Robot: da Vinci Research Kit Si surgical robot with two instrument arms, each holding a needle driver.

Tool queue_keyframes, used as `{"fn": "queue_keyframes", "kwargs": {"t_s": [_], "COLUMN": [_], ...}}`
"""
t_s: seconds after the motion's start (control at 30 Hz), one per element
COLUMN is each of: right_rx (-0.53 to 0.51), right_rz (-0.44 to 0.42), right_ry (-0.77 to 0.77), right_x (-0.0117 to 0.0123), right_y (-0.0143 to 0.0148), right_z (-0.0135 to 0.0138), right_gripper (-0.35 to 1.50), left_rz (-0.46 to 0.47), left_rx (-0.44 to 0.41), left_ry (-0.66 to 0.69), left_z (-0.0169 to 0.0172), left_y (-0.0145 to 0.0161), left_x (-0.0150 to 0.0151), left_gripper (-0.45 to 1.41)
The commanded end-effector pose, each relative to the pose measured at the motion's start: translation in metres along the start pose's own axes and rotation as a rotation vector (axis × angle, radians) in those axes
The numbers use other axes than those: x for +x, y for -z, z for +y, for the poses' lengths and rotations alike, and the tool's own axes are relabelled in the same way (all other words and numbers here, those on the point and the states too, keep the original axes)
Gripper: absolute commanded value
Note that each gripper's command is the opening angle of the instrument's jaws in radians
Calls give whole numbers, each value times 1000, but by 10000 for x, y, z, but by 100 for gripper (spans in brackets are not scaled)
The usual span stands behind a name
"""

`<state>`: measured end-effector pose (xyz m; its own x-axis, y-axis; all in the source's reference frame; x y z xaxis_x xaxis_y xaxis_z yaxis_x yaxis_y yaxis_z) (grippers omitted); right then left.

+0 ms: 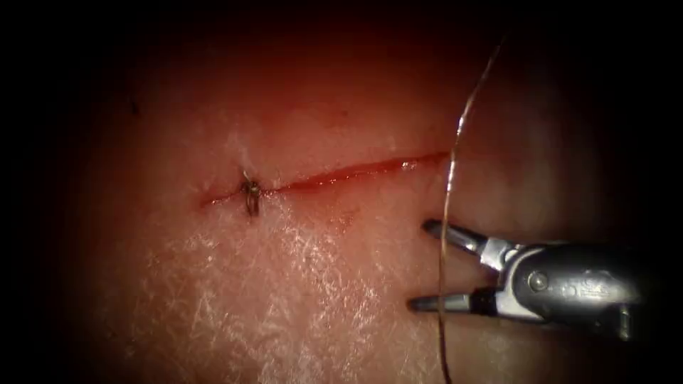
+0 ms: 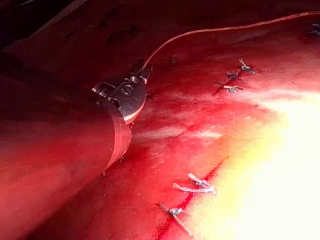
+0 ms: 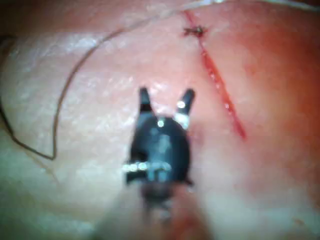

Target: Wound Closure

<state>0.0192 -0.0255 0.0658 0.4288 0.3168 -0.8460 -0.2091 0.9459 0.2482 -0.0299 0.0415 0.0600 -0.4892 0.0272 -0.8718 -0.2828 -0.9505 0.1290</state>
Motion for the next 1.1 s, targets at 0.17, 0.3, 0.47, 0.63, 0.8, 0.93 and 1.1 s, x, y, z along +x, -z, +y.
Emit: {"fn": "queue_keyframes", "kwargs": {"t_s": [0.17, 0.3, 0.47, 0.63, 0.8, 0.93, 1.1], "right_rx": [1, 0, 0, -2, -3, -5, -11], "right_rz": [1, 1, 1, 1, 5, 4, 1], "right_ry": [1, 1, 2, 3, 4, 4, -2], "right_x": [-7, -7, -8, -10, -10, -11, -11], "right_y": [-10, -10, -11, -13, -16, -18, -22], "right_z": [-7, -7, -7, -7, -8, -8, 4], "right_gripper": [108, 108, 108, 108, 108, 108, 105], "left_rz": [2, 52, 198, 243, 272, 282, 290], "left_rx": [3, -13, -106, -161, -177, -241, -415], "left_ry": [297, 392, 400, 346, 219, 184, 109], "left_z": [10, 30, 64, 103, 164, 219, 306], "left_y": [2, 20, 56, 96, 126, 135, 136], "left_x": [1, 7, 19, 36, 61, 86, 123], "left_gripper": [128, 133, 133, 135, 130, 128, 128]}}
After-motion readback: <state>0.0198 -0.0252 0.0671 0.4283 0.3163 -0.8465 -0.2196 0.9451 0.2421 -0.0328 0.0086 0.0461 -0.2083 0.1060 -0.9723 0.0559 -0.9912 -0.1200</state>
